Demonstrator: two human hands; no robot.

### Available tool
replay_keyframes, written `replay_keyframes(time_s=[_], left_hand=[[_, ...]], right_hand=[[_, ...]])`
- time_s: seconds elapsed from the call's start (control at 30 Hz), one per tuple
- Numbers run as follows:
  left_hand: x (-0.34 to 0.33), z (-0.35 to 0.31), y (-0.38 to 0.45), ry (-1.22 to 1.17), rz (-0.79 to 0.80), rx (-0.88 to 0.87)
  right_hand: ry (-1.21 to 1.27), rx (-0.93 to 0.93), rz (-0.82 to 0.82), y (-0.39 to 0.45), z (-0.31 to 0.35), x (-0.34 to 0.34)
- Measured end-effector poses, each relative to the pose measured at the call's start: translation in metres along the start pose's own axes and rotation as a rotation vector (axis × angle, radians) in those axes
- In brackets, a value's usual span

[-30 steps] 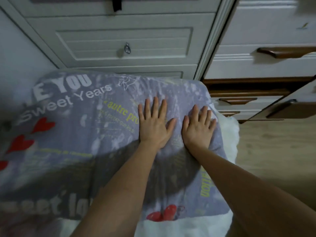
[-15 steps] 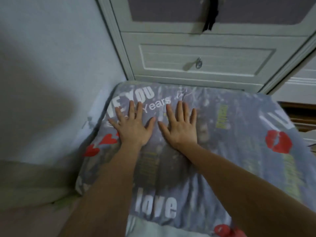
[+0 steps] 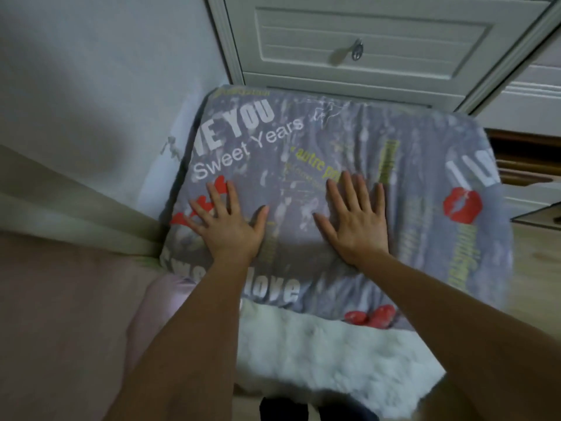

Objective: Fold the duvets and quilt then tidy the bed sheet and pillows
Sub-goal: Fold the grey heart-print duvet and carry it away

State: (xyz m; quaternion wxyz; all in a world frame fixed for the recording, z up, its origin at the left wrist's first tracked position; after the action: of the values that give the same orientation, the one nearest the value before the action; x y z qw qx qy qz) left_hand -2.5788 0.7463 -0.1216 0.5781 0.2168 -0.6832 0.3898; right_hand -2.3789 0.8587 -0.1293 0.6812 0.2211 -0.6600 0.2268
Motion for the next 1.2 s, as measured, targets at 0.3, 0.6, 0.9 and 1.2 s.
replay_keyframes(time_s=[0.3, 0.6, 0.9, 1.2], left_hand=[[0.041, -0.140, -0.058, -0.036, -0.165, -0.499], [0.005, -0.165, -0.088, -0.060, -0.238, -0.649], [0.024, -0.190, -0.120, 0.258, 0.386, -0.731], [0.113, -0.263, -0.334, 0.834, 0.264, -1.460]], right_hand=[[0.028, -0.189, -0.125, -0.010, -0.055, 0.070], [0.134, -0.251, -0.001, -0.079, -0.111, 0.030], [0.304, -0.191, 0.368, -0.137, -0.138, 0.055], [0.363, -0.761, 0.425, -0.354, -0.166, 0.172]])
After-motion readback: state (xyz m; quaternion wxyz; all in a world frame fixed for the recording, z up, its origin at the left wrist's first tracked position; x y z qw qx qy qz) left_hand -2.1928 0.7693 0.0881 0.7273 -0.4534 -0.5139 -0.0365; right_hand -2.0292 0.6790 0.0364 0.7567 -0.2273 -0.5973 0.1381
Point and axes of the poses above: each hand's wrist, its own y-axis towards the middle knuckle, its own x-axis out of the back of the hand, z = x × y, the point moved 2 cm from there along y, towards the middle knuckle, and after that the axes turned 1 degree about -y, right-handed, at the moved point
